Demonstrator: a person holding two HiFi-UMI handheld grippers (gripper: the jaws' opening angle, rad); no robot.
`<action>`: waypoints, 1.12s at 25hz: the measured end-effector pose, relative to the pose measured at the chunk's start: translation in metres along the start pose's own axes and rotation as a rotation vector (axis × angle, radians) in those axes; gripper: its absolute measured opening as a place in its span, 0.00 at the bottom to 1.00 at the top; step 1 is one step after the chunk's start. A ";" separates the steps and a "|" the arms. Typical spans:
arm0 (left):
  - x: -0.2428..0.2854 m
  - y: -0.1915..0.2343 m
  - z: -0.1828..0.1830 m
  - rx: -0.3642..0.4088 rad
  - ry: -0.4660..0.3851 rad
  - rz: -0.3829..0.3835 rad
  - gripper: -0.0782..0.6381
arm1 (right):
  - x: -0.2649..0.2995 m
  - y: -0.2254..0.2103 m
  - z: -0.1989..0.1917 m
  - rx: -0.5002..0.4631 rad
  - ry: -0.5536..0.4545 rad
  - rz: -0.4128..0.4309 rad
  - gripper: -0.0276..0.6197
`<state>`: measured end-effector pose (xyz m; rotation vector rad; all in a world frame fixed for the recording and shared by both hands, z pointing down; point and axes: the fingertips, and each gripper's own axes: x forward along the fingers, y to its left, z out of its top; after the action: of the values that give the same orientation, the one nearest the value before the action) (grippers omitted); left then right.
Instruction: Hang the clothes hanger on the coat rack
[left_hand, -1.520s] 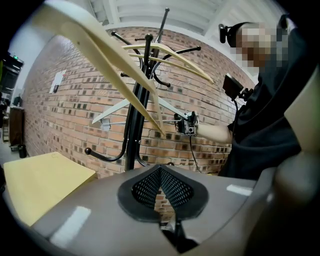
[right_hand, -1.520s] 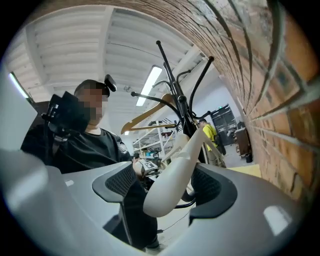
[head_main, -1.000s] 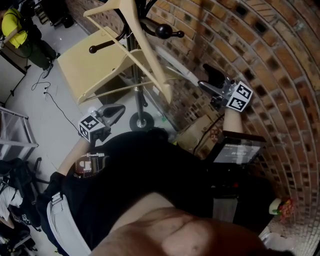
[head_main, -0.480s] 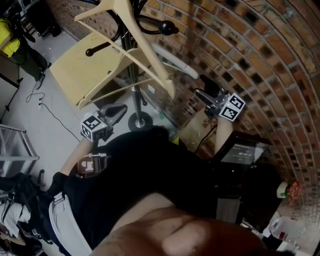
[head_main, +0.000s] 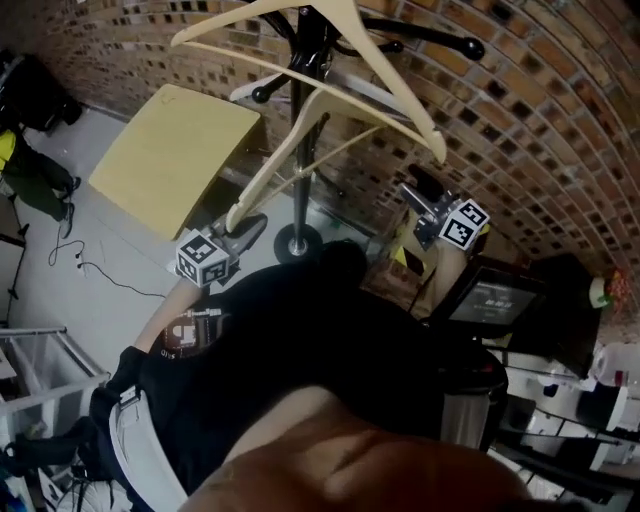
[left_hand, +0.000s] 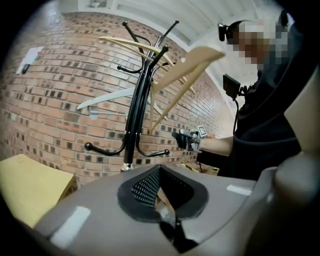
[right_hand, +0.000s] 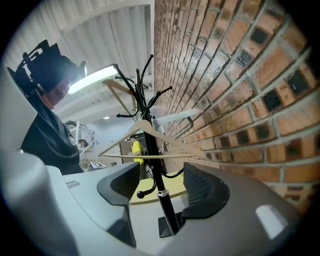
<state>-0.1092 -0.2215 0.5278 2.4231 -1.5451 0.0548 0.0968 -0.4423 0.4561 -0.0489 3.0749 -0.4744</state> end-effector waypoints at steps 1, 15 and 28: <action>-0.013 0.006 -0.005 0.011 0.024 -0.028 0.10 | 0.000 0.015 -0.010 0.018 -0.017 -0.050 0.48; -0.079 0.026 0.006 -0.005 0.017 -0.217 0.10 | 0.012 0.184 -0.065 0.062 -0.093 -0.234 0.33; -0.076 -0.035 0.004 -0.025 0.001 -0.227 0.10 | -0.004 0.214 -0.112 0.110 0.027 -0.358 0.06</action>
<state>-0.1114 -0.1412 0.5040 2.5601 -1.2531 -0.0071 0.0909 -0.2041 0.4984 -0.6022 3.0634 -0.6603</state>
